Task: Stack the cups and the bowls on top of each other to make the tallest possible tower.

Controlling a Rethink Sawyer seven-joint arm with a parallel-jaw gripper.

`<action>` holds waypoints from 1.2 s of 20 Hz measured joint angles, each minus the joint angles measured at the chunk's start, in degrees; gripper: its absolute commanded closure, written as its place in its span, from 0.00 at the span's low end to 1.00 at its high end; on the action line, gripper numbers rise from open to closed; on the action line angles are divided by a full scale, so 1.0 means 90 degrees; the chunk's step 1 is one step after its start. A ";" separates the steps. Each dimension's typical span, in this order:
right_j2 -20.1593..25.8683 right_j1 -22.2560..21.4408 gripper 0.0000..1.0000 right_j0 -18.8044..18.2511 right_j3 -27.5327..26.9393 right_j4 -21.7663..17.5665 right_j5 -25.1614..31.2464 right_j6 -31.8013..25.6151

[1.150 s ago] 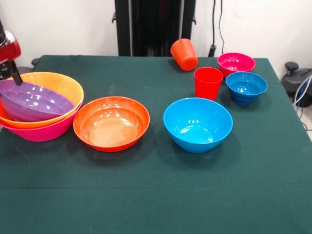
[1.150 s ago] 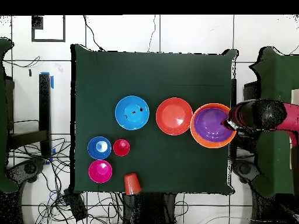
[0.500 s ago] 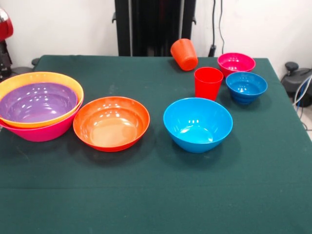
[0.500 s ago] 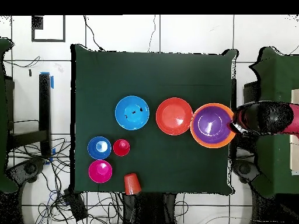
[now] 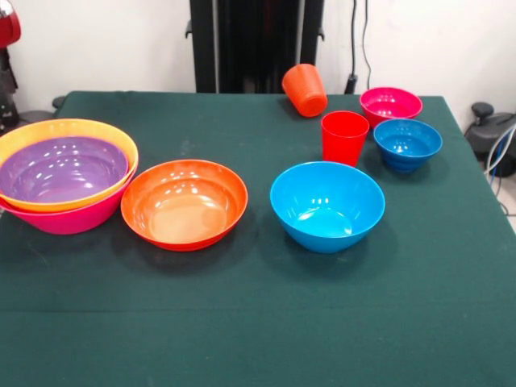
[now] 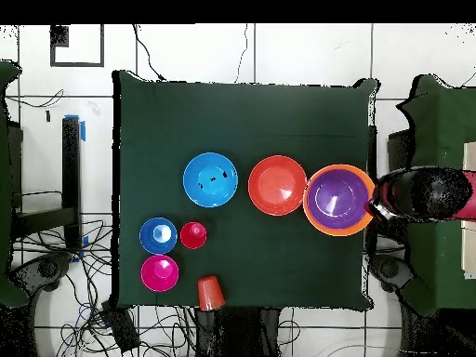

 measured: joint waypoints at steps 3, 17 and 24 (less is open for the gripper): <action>-0.0001 0.0000 0.00 -0.0099 0.0150 -0.0001 0.0000 0.0000; -0.0022 -0.0295 0.00 -0.0880 0.1557 0.0016 -0.1378 0.0004; -0.0243 -0.0675 1.00 -0.0928 0.2416 0.0034 -0.2367 0.0144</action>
